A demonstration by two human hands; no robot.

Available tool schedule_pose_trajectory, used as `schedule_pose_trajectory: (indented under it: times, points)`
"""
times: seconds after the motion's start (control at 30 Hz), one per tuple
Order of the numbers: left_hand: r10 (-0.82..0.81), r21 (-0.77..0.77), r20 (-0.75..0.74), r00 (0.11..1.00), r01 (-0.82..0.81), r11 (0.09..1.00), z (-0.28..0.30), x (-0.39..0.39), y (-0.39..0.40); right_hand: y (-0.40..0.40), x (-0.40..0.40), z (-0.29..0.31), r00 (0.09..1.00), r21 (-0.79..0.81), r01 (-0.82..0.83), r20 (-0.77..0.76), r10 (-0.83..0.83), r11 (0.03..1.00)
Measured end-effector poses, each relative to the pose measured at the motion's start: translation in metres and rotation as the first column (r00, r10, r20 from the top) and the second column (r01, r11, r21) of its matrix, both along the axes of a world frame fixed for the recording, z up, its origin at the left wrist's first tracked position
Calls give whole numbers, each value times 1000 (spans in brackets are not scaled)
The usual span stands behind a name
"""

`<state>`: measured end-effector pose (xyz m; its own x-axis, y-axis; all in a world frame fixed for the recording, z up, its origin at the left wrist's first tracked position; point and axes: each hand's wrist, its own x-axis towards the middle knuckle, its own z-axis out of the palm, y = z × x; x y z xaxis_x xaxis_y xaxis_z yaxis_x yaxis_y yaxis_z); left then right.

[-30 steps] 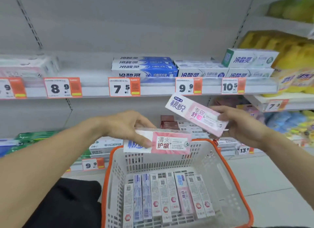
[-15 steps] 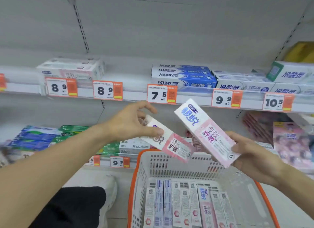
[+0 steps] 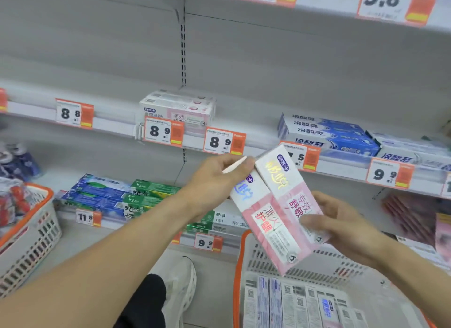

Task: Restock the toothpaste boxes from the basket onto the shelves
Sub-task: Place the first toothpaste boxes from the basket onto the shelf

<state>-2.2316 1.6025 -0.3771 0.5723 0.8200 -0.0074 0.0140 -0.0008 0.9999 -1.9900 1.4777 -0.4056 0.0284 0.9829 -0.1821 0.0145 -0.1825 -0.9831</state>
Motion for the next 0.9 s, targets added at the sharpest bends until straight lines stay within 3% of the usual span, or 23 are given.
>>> schedule_pose_trajectory:
  times: [0.13, 0.37, 0.47, 0.6, 0.9]
  points:
    - [61, 25, 27, 998, -61, 998, -6, -21, 12, 17, -21, 9, 999, 19, -31, -37, 32, 999]
    - [243, -43, 118, 963, -240, 970, -5, -44, 38, 60, -32, 30, 950, 47, -301, 105, 295, 953]
    - [349, -42, 150, 925, -347, 937, -3, -49, 47, 78, -32, 39, 972, 92, -190, 155, 175, 977]
    - [478, -106, 138, 868, -467, 878, 0, -48, 53, 105, -34, 54, 996, 198, -49, 88, 32, 979]
    - [660, -110, 146, 737, -651, 751, -5, -34, 67, 218, -48, 102, 926, 506, 148, 231, -298, 850]
